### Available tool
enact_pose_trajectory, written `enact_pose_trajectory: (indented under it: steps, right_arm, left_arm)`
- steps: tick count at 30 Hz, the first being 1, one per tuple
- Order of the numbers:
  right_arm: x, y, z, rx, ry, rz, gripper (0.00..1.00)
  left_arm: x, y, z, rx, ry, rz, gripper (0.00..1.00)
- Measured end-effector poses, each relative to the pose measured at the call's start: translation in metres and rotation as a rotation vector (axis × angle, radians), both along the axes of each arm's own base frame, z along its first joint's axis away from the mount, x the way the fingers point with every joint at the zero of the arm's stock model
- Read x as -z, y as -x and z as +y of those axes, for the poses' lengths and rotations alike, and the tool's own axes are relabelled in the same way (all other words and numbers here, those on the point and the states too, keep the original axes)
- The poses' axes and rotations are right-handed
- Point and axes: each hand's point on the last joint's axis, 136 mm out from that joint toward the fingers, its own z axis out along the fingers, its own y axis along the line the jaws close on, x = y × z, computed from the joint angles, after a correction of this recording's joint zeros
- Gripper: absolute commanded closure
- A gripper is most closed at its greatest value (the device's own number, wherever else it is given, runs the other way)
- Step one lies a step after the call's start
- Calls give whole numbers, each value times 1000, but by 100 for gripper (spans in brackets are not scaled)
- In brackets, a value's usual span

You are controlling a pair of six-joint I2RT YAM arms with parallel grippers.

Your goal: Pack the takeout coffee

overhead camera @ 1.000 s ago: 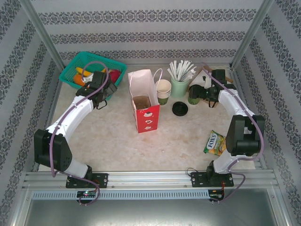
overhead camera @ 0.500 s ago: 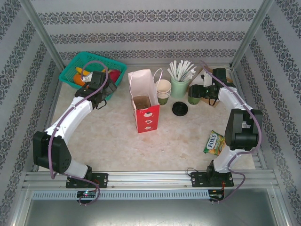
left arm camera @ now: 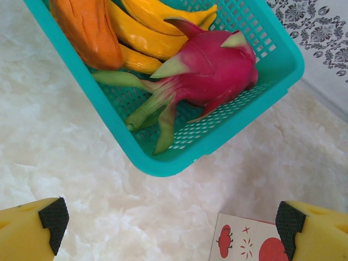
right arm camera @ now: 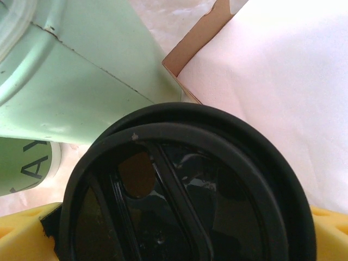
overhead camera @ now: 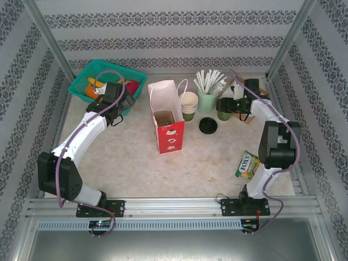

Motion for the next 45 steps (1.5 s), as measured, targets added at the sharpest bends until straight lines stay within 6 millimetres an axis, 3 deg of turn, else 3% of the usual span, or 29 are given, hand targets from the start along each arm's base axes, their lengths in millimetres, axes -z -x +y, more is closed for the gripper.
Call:
enact_pose_trajectory:
  steps: [3,10,17,27,36,45]
  right_arm:
    - [-3,-3,0,-1,5,-9,2]
    - [-6,-8,-4,4,23,-17,17]
    - [-6,-5,-6,41,20,-6,19]
    - [-7,44,-13,177,5,34,20]
    - [-4,92,-8,254,-66,68,22]
    - [-5,115,26,188,-133,78,20]
  left_arm:
    - [0,0,0,1,2,1,0]
    - [4,-1,-3,10,8,11,0]
    - [5,-1,-6,28,19,17,0]
    - [6,-4,-13,92,3,19,0]
    - [6,-4,-14,107,15,-34,0]
    - [5,-5,-16,113,23,-38,0]
